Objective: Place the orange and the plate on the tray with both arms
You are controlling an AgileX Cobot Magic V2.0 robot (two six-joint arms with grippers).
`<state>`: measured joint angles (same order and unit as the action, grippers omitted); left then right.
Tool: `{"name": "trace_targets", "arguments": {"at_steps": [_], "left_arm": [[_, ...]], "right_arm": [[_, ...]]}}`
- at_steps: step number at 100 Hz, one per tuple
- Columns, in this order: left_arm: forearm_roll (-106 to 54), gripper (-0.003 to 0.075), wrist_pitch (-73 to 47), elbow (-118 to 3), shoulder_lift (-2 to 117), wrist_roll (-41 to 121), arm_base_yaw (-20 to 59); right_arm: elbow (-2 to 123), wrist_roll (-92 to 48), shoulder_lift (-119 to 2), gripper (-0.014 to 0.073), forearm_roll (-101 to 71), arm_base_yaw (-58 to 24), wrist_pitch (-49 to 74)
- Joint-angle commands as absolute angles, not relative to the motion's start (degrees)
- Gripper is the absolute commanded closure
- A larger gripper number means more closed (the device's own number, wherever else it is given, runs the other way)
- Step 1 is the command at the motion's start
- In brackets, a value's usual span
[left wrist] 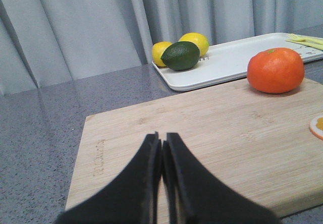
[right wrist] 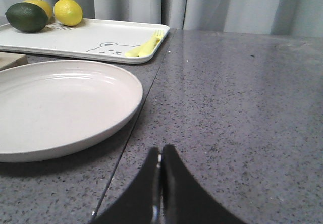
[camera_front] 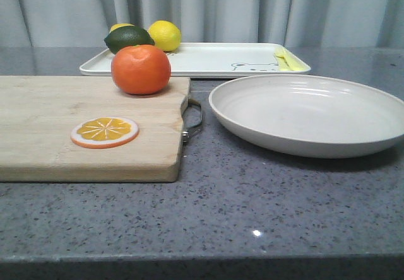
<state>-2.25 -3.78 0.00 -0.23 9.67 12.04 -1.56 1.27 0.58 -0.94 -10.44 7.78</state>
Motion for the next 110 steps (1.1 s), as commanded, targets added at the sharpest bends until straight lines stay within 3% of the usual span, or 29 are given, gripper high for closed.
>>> {"name": "trace_targets", "arguments": {"at_steps": [1,110], "left_arm": [[-2.4,0.0739,0.7,0.4,-2.2,9.3,11.8],[-3.2,0.0739,1.2,0.4,-2.2,9.2,11.8]], "right_arm": [[-1.3,1.1,1.5,0.0662,-0.9,-10.2,2.6],[-1.2,1.1,1.5,0.0662,-0.9,-10.2,0.0]]}}
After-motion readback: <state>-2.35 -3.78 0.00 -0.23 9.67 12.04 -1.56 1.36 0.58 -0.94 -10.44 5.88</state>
